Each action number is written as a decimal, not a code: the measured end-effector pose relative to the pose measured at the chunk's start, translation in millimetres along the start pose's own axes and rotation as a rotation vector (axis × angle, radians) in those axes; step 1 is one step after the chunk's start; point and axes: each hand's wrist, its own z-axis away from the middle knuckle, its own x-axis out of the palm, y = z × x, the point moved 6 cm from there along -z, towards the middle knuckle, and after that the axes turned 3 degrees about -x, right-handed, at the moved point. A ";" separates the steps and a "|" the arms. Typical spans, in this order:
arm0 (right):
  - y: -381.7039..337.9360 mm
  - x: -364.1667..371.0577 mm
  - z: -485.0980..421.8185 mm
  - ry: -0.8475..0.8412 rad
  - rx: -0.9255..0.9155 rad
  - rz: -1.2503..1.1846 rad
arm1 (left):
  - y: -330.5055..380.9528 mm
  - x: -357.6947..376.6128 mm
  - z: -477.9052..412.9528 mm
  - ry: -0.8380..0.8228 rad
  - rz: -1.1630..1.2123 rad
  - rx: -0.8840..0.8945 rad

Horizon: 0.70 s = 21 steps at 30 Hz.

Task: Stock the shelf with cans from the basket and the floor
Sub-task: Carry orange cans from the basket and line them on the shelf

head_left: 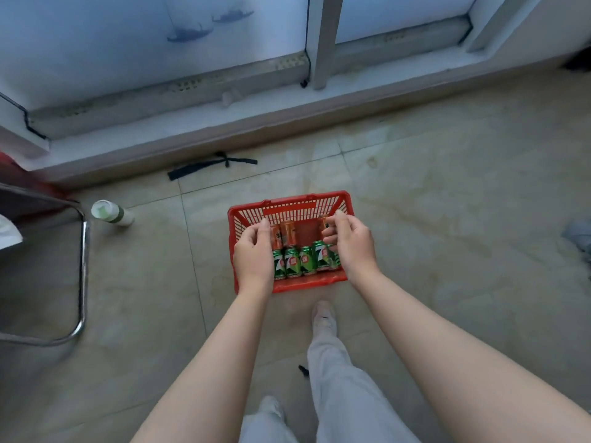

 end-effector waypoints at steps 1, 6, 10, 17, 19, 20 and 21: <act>5.5 3.3 -16.2 -0.015 0.008 0.009 | -4.1 9.5 -12.1 0.006 0.003 -0.016; 49.8 13.5 -94.8 -0.013 0.063 0.044 | -34.3 53.2 -70.4 0.025 0.026 -0.084; 93.9 23.3 -149.1 -0.001 0.105 0.055 | -74.9 84.4 -123.7 0.023 -0.014 -0.116; 201.7 46.1 -242.5 0.046 0.156 0.132 | -183.6 151.6 -222.9 -0.038 -0.077 -0.196; 230.8 56.8 -268.9 0.043 0.148 0.147 | -216.3 167.8 -251.8 -0.044 -0.096 -0.202; 240.5 61.2 -278.7 0.036 0.145 0.154 | -228.9 173.1 -263.3 -0.045 -0.104 -0.206; 253.2 66.5 -288.6 0.026 0.139 0.161 | -245.0 178.8 -275.2 -0.047 -0.111 -0.212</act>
